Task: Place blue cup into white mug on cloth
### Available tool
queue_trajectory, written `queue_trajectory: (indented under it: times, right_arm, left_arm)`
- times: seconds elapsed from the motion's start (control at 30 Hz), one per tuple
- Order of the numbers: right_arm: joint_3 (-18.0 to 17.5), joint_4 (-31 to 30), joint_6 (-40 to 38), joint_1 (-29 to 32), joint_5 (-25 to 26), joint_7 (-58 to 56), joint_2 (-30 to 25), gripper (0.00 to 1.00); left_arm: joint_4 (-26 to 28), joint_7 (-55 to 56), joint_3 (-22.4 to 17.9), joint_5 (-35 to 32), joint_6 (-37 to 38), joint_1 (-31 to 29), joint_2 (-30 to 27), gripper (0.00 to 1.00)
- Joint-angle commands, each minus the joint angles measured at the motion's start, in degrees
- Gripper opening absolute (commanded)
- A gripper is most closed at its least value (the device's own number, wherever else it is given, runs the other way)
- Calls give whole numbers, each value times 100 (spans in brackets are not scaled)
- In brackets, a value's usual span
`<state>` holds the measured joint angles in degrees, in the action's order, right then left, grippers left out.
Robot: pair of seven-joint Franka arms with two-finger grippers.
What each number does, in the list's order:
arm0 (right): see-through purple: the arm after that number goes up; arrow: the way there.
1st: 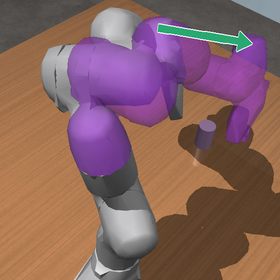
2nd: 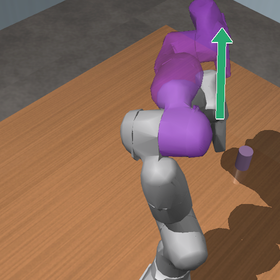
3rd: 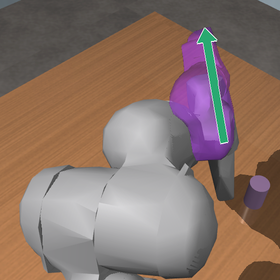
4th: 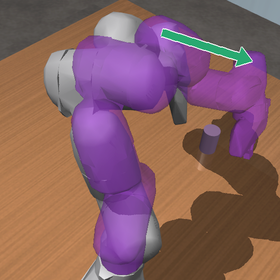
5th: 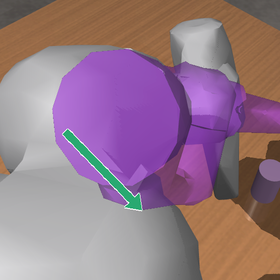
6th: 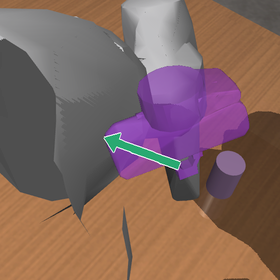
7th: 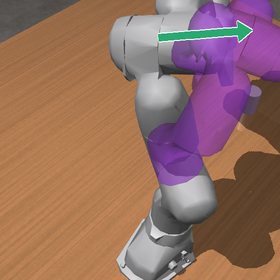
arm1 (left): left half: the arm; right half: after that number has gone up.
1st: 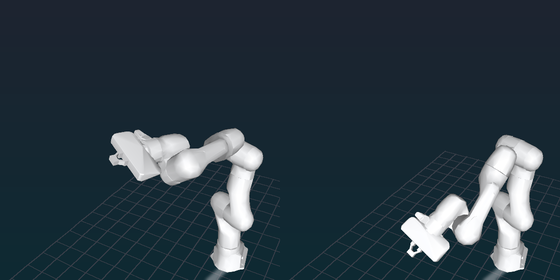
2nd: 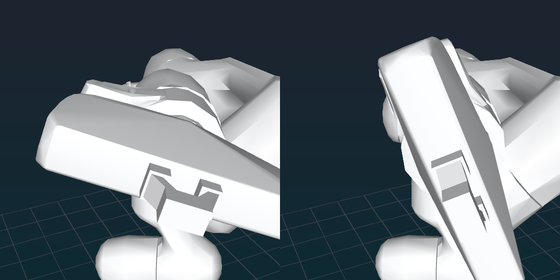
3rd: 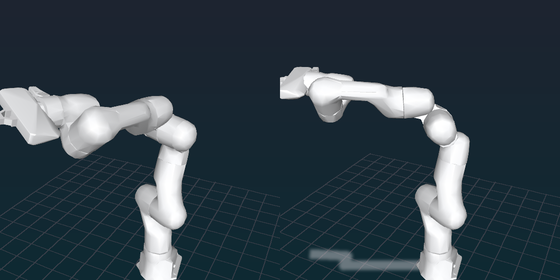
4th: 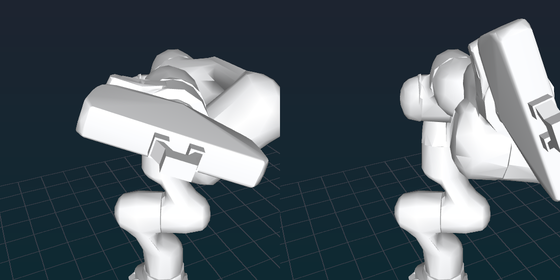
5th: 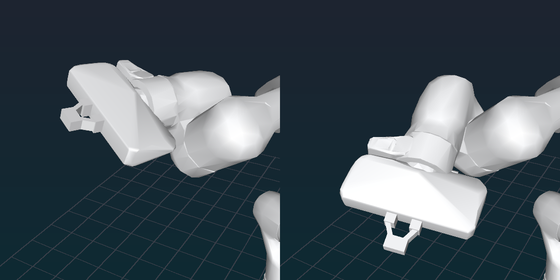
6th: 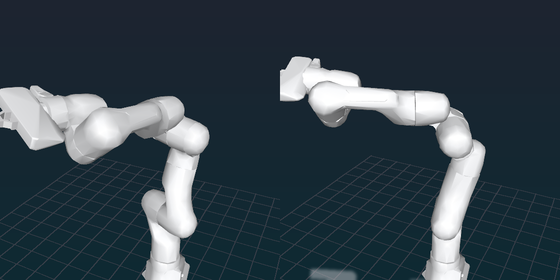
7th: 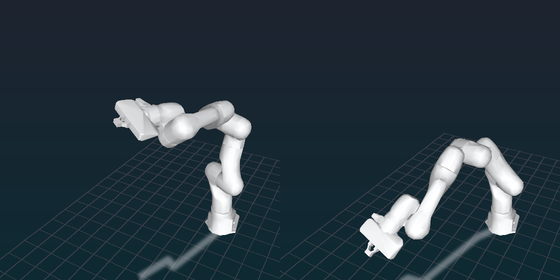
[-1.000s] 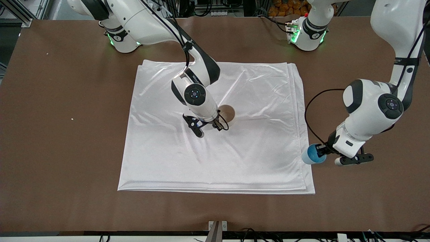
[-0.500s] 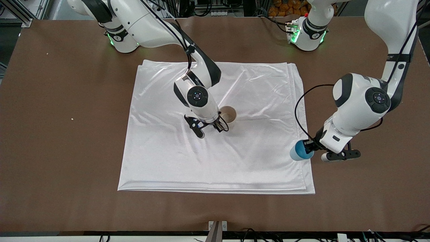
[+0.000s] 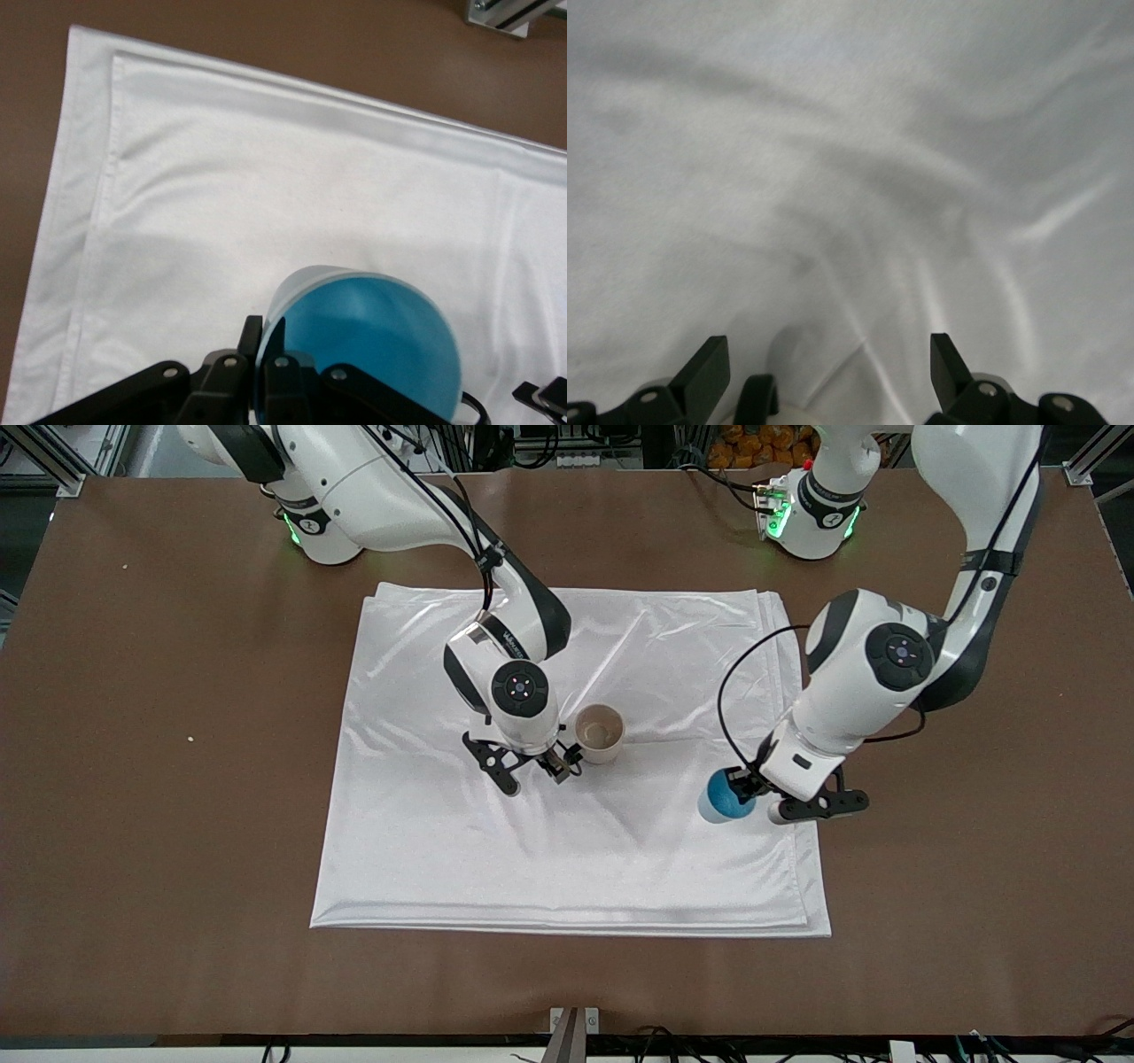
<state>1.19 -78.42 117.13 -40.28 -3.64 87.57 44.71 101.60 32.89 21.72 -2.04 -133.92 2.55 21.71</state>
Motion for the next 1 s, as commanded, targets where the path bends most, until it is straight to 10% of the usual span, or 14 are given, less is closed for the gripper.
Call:
queue_trajectory:
  times: [0.0, 0.97]
  right_arm:
    - [-40, -69, -568, 301, 135, -705, -278, 100]
    - [-32, -1378, -868, 2340, 144, -5100, -1482, 100]
  left_arm:
    - [70, 516, -28, -95, 208, 271, -219, 0]
    - [88, 2748, 16, -534, 569, 1880, -158, 0]
